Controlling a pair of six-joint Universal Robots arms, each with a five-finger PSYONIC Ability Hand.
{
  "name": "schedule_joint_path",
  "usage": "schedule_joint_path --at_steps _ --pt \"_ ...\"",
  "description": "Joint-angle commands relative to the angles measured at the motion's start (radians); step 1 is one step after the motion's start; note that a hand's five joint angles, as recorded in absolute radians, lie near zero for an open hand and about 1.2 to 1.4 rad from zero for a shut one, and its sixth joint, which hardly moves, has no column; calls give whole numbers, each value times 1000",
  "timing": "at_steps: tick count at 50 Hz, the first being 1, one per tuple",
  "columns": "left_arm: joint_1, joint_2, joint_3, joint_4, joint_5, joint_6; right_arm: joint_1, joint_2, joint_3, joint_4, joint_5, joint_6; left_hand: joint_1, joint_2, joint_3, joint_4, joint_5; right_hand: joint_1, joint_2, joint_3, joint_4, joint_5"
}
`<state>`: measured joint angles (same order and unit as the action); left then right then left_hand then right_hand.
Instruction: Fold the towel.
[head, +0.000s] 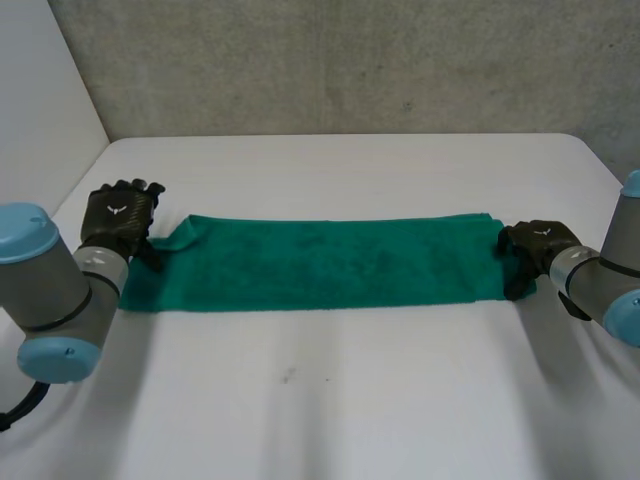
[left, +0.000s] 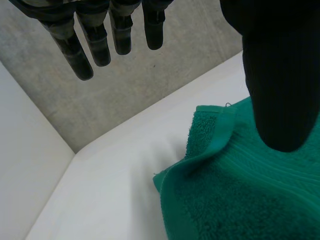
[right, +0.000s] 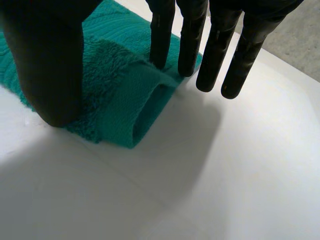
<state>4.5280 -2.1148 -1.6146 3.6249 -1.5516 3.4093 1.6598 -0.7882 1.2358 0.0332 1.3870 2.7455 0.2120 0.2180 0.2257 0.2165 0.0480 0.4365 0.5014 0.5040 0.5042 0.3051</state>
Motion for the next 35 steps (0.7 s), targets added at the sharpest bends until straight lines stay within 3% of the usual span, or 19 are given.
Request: schedule_joint_path --at_steps 1,9,16,26,35 --pt "16 -120 157 -95 33 2 2 -14 31 -1 -3 0 31 25 17 26 20 156 91 89 89 113" --pt "43 -264 352 -127 15 10 2 -19 47 -1 0 0 107 101 93 102 96 156 91 89 89 113" --pt "108 -340 501 -124 -100 33 2 -25 54 -3 0 0 169 163 155 164 158 159 94 92 92 116" --pt "111 -271 400 -126 -90 30 2 -40 68 -3 0 0 157 151 143 153 147 168 103 101 100 125" --pt "83 -133 233 -134 -16 7 2 -42 71 -4 0 0 140 134 126 135 129 168 103 101 100 125"
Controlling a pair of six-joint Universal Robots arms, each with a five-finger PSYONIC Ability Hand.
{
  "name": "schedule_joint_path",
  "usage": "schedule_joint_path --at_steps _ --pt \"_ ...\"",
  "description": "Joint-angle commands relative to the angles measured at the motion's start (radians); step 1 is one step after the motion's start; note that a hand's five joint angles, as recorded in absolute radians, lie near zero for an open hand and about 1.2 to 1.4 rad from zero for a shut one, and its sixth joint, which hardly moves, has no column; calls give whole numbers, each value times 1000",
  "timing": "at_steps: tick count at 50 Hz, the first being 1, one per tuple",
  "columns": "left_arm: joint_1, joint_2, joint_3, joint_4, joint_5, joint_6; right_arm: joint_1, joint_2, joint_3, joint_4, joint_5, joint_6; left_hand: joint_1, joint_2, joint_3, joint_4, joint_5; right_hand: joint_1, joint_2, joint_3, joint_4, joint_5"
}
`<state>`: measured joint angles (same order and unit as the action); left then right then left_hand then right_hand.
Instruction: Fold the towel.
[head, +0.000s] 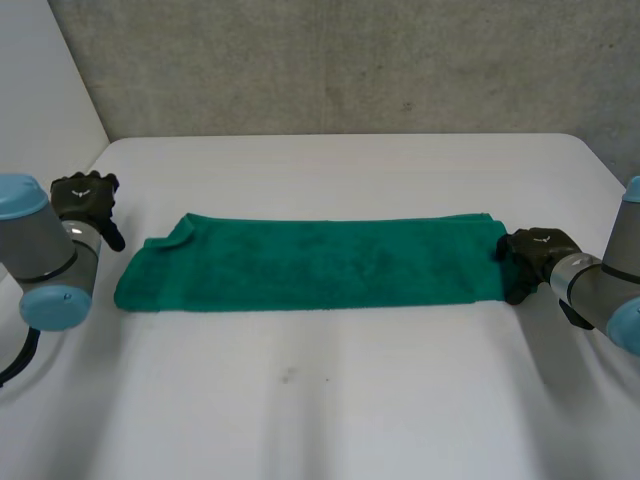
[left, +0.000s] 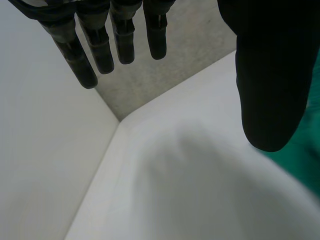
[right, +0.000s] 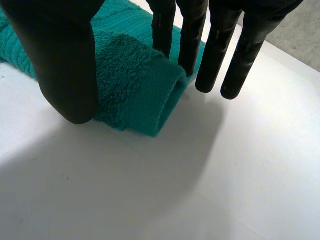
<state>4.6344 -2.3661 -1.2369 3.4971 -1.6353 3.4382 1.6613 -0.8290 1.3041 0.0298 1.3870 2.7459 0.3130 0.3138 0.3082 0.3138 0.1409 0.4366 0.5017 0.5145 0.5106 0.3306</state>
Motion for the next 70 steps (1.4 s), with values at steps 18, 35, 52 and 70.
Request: schedule_joint_path --at_steps 18,35,52,70 --pt "-25 -154 155 5 149 -22 0 -1 4 1 3 0 173 173 178 173 171 168 103 90 94 99" --pt "-34 94 -136 42 51 -31 -2 -25 14 -1 -11 -2 141 141 146 141 139 189 124 111 115 120" --pt "-152 347 -421 43 58 -36 -14 -9 -8 -39 12 -61 18 17 23 17 15 960 895 882 886 891" --pt "-152 423 -498 37 57 -40 -267 -94 -94 -4 162 -552 -55 -56 -51 -56 -58 960 895 882 886 891"
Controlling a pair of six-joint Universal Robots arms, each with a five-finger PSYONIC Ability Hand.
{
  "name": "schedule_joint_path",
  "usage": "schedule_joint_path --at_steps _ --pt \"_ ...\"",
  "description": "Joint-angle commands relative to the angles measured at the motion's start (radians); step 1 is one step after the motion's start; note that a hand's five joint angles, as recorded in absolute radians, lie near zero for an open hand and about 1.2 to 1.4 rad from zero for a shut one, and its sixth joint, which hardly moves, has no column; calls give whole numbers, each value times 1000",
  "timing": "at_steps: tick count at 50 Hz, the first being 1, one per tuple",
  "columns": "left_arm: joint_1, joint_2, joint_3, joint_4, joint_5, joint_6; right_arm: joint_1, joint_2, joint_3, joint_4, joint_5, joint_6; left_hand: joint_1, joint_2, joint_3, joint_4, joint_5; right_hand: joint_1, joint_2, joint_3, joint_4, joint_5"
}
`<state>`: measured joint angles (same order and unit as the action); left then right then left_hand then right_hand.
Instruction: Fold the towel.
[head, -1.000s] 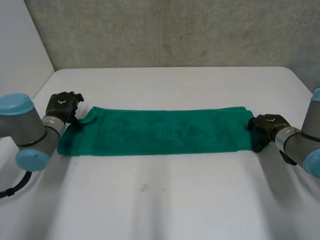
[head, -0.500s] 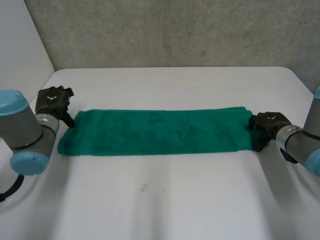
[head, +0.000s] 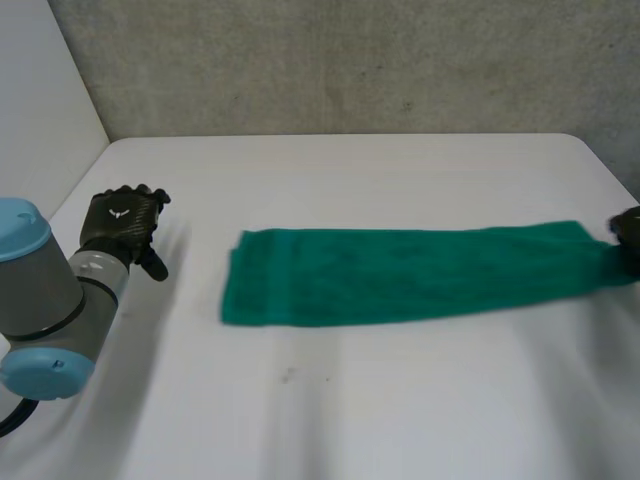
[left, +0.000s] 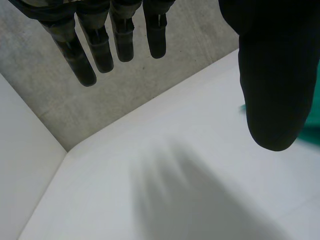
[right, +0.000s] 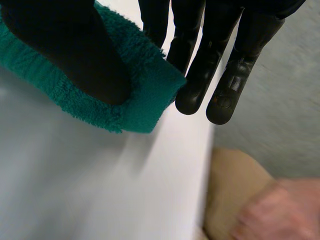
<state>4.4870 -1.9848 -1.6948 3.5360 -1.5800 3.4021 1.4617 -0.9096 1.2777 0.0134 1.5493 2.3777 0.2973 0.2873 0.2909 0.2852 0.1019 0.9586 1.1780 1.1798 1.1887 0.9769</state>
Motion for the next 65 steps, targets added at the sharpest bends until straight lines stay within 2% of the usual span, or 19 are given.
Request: schedule_joint_path --at_steps 1,6,11,17,23,26,30,31,32,33,35,37,40,41,45,49,56,61,65 --pt "-5 44 -43 -2 1 -6 -64 -20 -75 13 -3 -180 -48 -38 -42 -36 -28 438 218 216 208 245" --pt "-9 63 -57 -5 1 -11 47 -54 -132 11 -32 -131 -51 -42 -45 -39 -31 438 218 216 208 245" --pt "-15 72 -62 -15 1 -14 303 -52 -176 2 -167 -121 -54 -44 -48 -42 -34 438 218 216 208 245" --pt "-38 90 -63 -17 0 -15 509 -40 -190 -12 -317 -117 -66 -56 -60 -54 -45 438 218 216 208 245" --pt "-71 90 -63 -17 0 -15 731 55 -190 -52 -429 -123 -66 -56 -60 -54 -45 438 218 216 208 245" --pt "-84 90 -63 -15 -2 -15 790 109 -190 -56 -440 -123 -66 -56 -60 -54 -45 438 218 216 208 245" --pt "-104 89 -59 -15 0 -15 796 169 -196 -52 -413 -123 -66 -56 -60 -54 -45 438 218 216 208 245" --pt "-109 87 -56 -15 0 -14 796 176 -196 -52 -402 -123 -66 -56 -60 -54 -45 366 147 145 136 173" --pt "-118 84 -51 -14 -2 -14 796 178 -201 -52 -391 -120 -66 -56 -60 -54 -45 165 -55 -56 -65 -28" --pt "-124 83 -48 -12 -2 -14 795 178 -202 -55 -364 -111 -66 -56 -60 -54 -45 -247 -466 -468 -477 -440" --pt "-147 77 -39 -8 1 -14 795 175 -202 -56 -332 -97 -60 -50 -54 -48 -40 -584 -804 -806 -814 -777" --pt "-169 72 -25 -3 3 -15 783 138 -196 -55 -284 -42 -60 -50 -54 -48 -39 -784 -1003 -1005 -1014 -977" --pt "-216 66 21 -3 3 -20 735 48 -172 -53 -262 66 -60 -50 -54 -48 -39 -784 -1003 -1005 -1014 -977" --pt "-229 63 35 -2 3 -26 694 -6 -140 -53 -258 159 -60 -50 -54 -48 -39 -784 -1003 -1005 -1014 -977" --pt "-291 31 105 -3 2 -72 616 -92 -43 -53 -262 364 -46 -36 -39 -34 -25 -784 -1003 -1005 -1014 -977" --pt "-354 -24 185 -6 0 -128 550 -133 35 -47 -258 474 -34 -24 -28 -22 -13 -784 -1003 -1005 -1014 -977" --pt "-413 -172 319 -32 0 -155 384 -158 258 -62 -264 488 54 64 61 66 75 -784 -1003 -1005 -1014 -977" --pt "-416 -276 392 -115 -23 -150 356 -153 312 -96 -272 477 54 64 61 66 75 -784 -1003 -1005 -1014 -977" --pt "-414 -315 409 -161 -75 -149 327 -150 348 -145 -281 474 54 64 61 66 75 -545 -765 -766 -775 -738"
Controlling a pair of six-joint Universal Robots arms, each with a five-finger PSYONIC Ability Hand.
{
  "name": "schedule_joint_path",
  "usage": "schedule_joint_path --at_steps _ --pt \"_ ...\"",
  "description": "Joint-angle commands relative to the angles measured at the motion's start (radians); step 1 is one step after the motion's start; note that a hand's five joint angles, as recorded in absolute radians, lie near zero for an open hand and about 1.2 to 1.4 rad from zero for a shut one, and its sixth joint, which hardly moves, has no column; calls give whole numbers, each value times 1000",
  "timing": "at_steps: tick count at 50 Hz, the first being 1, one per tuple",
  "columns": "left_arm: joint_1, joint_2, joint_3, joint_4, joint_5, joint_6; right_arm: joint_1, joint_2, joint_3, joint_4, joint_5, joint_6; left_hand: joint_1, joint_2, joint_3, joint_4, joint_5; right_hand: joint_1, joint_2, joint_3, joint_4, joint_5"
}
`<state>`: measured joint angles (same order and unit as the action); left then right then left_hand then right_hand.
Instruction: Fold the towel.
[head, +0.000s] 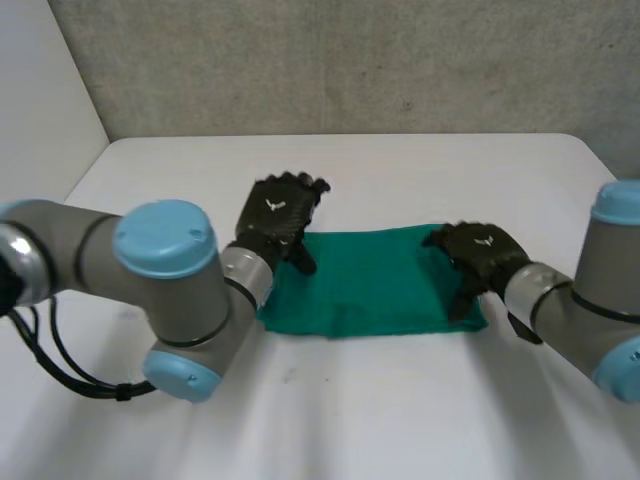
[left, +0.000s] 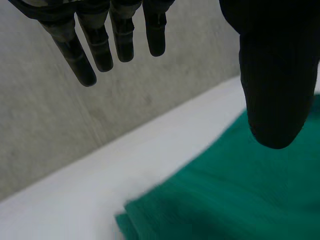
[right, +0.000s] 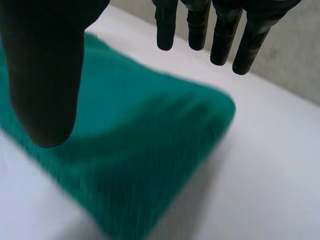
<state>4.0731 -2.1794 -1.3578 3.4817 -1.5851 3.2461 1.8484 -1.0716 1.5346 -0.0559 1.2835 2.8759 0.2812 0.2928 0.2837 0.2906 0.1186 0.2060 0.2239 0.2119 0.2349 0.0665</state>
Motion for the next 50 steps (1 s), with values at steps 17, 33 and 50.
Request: schedule_joint_path --at_steps 17,33,50 --pt "10 -11 -113 -158 -151 7 -74 45 93 -93 -1 -35 -56 -67 -58 -65 -68 1190 1172 1184 1161 1155" --pt "89 197 -234 -156 -150 -3 -64 15 38 -79 95 -191 -85 -97 -88 -95 -97 1190 1172 1184 1161 1155" --pt "170 285 -285 -151 -148 -6 434 133 -268 -61 -41 -274 -94 -106 -97 -103 -106 1190 1172 1184 1161 1155"
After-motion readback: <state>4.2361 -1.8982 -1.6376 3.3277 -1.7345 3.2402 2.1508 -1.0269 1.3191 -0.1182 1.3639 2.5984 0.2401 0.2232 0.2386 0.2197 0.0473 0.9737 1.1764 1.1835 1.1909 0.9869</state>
